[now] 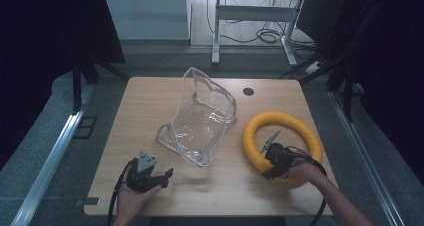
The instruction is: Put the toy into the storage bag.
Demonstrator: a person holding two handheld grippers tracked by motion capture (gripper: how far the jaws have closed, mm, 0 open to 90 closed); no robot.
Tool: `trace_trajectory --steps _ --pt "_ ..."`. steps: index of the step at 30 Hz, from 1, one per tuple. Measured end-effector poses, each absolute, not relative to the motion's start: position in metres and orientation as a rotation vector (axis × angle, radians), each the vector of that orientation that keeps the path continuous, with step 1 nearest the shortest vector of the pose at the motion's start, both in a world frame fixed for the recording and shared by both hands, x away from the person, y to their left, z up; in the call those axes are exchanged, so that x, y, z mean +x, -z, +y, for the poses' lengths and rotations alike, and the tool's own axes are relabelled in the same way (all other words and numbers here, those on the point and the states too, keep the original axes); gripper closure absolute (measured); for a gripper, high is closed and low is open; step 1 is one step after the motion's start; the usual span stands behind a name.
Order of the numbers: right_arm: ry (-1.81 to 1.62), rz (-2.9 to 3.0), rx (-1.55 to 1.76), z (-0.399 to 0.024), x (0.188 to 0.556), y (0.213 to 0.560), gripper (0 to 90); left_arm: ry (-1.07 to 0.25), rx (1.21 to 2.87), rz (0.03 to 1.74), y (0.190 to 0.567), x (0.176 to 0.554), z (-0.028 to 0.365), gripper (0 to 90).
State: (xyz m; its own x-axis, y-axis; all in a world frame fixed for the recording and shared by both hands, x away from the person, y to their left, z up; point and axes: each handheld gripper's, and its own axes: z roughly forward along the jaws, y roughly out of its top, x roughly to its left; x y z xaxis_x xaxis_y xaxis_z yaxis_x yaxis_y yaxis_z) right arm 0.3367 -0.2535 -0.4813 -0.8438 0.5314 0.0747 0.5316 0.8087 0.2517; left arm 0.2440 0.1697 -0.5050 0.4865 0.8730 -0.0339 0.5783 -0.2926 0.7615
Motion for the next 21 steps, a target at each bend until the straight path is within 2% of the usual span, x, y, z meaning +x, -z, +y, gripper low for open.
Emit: trace_trajectory --steps 13,21 --pt "0.905 -2.798 -1.026 -0.286 0.348 0.437 51.6 -0.516 1.997 1.187 0.503 0.244 0.169 23.0" --pt "1.058 -2.759 -1.059 -0.293 0.348 0.427 51.6 -0.515 2.005 1.181 0.503 0.244 0.167 23.0"
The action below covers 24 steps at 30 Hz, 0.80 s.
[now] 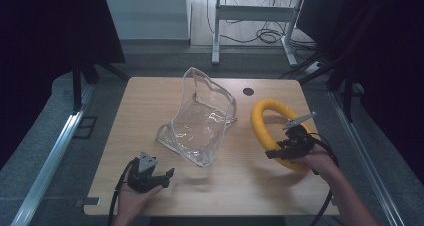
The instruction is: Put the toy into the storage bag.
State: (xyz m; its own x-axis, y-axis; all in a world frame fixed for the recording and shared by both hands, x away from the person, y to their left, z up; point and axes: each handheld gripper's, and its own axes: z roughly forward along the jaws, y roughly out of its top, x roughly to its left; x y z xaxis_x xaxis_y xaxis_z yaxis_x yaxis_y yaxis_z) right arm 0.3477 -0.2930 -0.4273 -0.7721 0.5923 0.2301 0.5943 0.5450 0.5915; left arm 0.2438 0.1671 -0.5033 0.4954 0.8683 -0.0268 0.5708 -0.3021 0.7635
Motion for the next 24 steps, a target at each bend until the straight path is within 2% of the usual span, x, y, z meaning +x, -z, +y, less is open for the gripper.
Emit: trace_trajectory --steps 24 --pt "1.451 -2.640 -1.105 -0.305 0.344 0.391 51.8 -0.519 2.002 1.179 0.503 0.244 0.167 23.0"
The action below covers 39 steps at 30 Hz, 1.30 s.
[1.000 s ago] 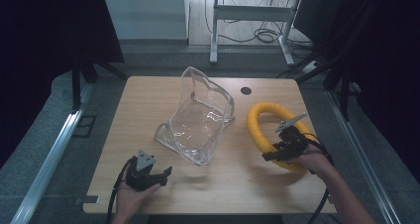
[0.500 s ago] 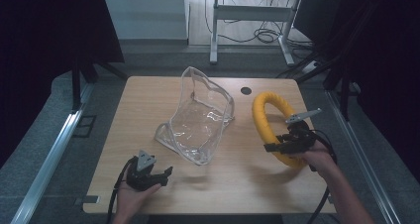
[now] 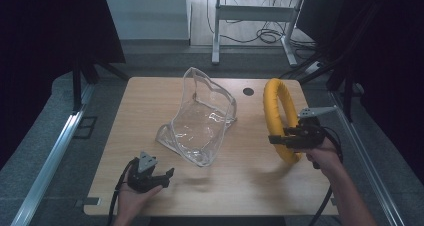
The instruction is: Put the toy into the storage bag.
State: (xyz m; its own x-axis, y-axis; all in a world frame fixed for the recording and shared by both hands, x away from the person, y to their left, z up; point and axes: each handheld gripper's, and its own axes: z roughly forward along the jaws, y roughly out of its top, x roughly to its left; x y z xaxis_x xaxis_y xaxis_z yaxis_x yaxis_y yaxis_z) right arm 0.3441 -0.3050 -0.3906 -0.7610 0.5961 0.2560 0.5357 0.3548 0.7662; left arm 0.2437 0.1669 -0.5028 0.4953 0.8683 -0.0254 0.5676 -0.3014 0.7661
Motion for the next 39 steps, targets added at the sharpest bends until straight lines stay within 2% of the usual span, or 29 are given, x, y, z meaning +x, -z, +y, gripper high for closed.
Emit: trace_trajectory --steps 39 --pt "-1.702 2.188 0.975 -0.247 0.328 0.369 51.4 -0.519 2.016 1.170 0.505 0.244 0.164 23.0"
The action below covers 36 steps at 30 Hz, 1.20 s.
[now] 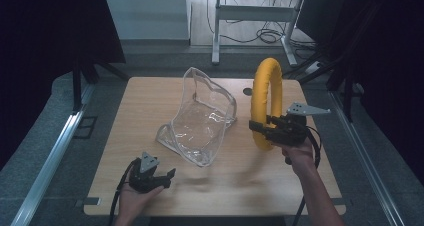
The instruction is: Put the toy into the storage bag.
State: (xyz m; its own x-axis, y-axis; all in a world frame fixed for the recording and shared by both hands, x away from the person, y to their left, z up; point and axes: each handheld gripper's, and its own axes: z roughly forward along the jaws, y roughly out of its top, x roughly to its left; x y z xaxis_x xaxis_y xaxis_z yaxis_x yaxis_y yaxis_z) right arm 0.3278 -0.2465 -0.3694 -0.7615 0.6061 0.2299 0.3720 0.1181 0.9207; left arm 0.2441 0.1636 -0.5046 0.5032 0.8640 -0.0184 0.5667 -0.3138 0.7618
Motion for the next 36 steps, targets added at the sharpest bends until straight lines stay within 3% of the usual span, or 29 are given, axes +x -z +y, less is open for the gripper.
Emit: trace_trajectory --steps 36 --pt "-1.887 2.071 0.850 -0.221 0.316 0.334 51.1 -0.510 2.021 1.177 0.506 0.245 0.164 23.0"
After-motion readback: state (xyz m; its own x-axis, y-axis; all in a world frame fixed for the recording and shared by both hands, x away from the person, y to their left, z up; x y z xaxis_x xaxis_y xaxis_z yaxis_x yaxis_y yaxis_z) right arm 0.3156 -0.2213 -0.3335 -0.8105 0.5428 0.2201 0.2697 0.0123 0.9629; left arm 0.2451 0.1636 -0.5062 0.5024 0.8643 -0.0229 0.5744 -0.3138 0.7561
